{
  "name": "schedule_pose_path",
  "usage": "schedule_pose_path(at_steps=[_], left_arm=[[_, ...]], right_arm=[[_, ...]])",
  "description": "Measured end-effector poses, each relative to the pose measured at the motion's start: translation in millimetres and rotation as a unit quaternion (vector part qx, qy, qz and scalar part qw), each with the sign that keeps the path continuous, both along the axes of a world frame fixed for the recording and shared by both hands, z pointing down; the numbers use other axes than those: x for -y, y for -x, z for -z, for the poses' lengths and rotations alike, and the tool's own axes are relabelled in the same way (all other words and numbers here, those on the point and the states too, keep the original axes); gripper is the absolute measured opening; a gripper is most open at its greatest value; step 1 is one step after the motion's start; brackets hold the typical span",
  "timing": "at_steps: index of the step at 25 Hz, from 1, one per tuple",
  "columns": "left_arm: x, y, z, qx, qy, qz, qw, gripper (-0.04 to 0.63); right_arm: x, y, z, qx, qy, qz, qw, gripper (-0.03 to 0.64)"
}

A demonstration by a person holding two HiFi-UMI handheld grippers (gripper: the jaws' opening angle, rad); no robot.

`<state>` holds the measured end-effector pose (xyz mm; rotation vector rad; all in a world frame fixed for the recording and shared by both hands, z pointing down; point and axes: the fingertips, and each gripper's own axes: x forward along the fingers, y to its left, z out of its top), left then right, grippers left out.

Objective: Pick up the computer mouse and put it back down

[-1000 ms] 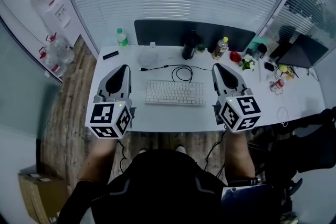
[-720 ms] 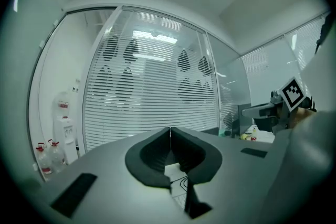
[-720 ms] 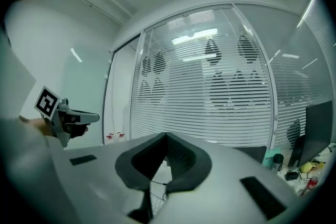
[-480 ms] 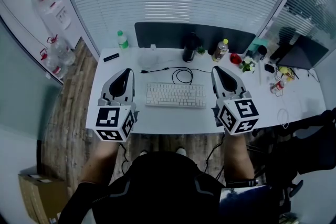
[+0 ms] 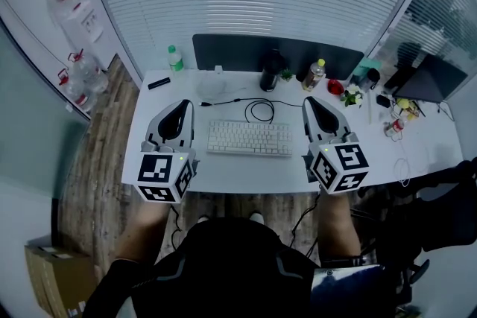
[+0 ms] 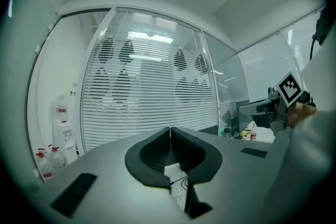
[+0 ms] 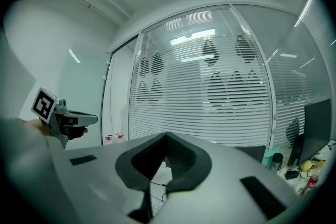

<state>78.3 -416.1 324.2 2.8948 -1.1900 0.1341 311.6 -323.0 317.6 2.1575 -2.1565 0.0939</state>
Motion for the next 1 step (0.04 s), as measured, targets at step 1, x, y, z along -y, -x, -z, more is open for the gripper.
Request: schedule_pose_path(at_steps=[1], left_arm=[[-0.2, -0.4, 0.3, -0.002, 0.000, 0.001, 1.0000, 0.031]], right_arm=[[-0.2, -0.5, -0.3, 0.000, 0.001, 0.000, 1.000, -0.002]])
